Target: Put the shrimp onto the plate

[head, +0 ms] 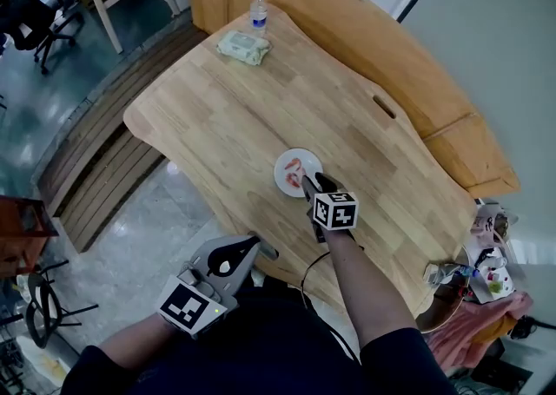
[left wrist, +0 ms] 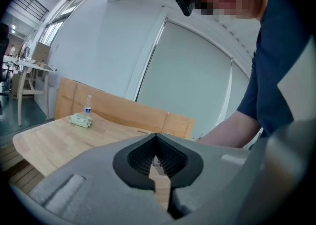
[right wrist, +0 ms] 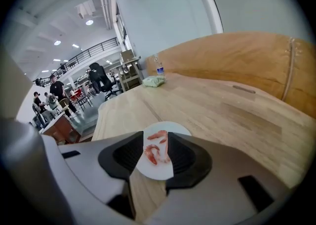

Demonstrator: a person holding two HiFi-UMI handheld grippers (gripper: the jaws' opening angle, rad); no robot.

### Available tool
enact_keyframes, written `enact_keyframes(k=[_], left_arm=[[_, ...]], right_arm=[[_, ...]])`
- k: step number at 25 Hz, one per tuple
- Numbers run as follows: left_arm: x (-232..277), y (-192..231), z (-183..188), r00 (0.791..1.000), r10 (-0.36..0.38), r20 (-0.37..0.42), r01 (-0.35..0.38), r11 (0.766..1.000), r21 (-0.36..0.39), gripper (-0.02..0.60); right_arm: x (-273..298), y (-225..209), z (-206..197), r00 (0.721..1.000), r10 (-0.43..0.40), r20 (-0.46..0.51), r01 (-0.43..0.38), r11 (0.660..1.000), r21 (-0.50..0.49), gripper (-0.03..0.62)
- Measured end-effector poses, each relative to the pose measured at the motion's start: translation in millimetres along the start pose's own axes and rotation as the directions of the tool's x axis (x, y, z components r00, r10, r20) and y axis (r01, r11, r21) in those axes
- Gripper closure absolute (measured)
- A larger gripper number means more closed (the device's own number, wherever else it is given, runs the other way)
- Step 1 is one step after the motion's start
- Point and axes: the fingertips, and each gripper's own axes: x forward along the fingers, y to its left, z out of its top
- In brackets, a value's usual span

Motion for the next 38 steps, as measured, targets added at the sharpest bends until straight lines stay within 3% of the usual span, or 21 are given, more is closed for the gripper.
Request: enact_keyframes(k=[11,21,28,33,38], left_arm=[[14.1,-33.4,13.7,0.994,-0.102,0.030,0.099,0.992,0.077,0.577],[24.8,-53.4,19.6,0.986,-0.164,0.024,0.161,0.983,0.087,0.577],[28.7,-68.5,17.9,0.982,-0.191,0.010,0.189,0.977,0.095,0.577],[29.5,-76.9,16.0,0.977,-0.212,-0.004,0.211,0.971,0.112,0.577],[29.3,-81.7,11.0,0.976,-0.215,-0.015,0.215,0.971,0.103,0.577]], right_arm=[[-101.6,62.1,7.0,0.988,0.061,0.142,-0.052,0.997,-0.061,0.480],[-181.9,105.0,30.2,0.959,0.084,0.269,-0.071,0.996,-0.060,0.565],[-245.4,138.9,54.2,0.918,0.139,0.372,-0.111,0.989,-0.096,0.583],[-275.4,164.2,61.5,0.874,0.176,0.453,-0.089,0.974,-0.207,0.585],[-281.6,171.0,60.0,0.863,0.201,0.464,-0.097,0.967,-0.237,0.585]])
